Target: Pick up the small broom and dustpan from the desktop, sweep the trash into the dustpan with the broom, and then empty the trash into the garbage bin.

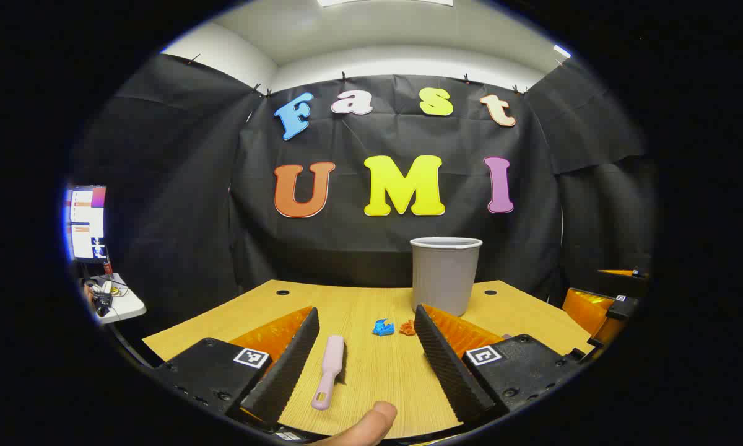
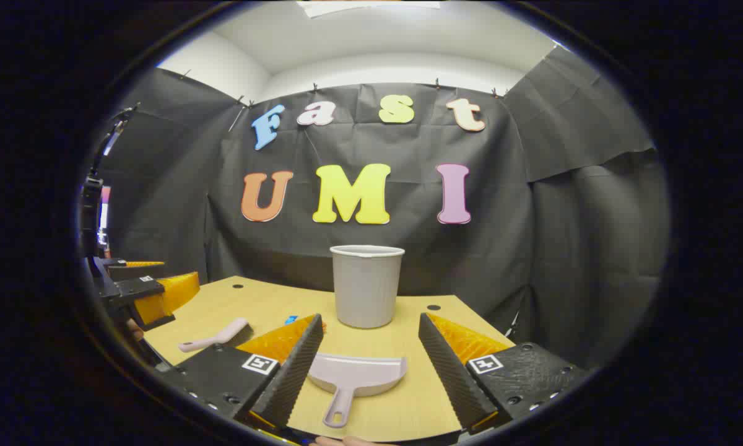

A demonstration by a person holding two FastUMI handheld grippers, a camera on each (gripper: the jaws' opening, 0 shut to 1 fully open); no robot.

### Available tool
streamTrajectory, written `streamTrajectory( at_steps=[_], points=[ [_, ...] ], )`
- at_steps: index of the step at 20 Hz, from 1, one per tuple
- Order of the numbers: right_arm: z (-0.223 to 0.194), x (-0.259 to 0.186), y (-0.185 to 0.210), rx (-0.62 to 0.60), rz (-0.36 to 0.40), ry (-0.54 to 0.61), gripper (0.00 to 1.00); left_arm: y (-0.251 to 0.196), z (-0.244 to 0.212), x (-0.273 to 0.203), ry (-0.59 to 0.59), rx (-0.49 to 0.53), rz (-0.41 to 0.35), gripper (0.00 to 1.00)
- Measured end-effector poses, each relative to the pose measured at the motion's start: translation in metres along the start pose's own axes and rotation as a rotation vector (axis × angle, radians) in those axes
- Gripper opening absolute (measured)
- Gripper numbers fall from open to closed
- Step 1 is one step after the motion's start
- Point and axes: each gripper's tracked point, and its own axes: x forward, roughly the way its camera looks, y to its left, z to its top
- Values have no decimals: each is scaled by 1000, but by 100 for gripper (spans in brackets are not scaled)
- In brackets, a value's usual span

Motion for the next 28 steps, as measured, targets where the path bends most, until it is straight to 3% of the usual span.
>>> streamTrajectory(
  at_steps=[9, 10, 11, 16, 28],
  points=[
    [-5, 1, -4, -23, -19, 26, 95, 13, -5, 5, 23, -2, 19, 99],
    [-6, 2, -2, -22, -16, 30, 95, 13, -5, 7, 26, -6, 19, 94],
    [-7, 3, 0, -21, -15, 36, 95, 12, -7, 7, 33, -6, 19, 99],
    [-24, 13, 7, -30, 0, 93, 95, 13, -12, 11, 46, -15, 18, 99],
    [-163, 41, 29, 69, 60, 595, 96, 2, -30, 20, 97, 10, -1, 99]
  ],
)
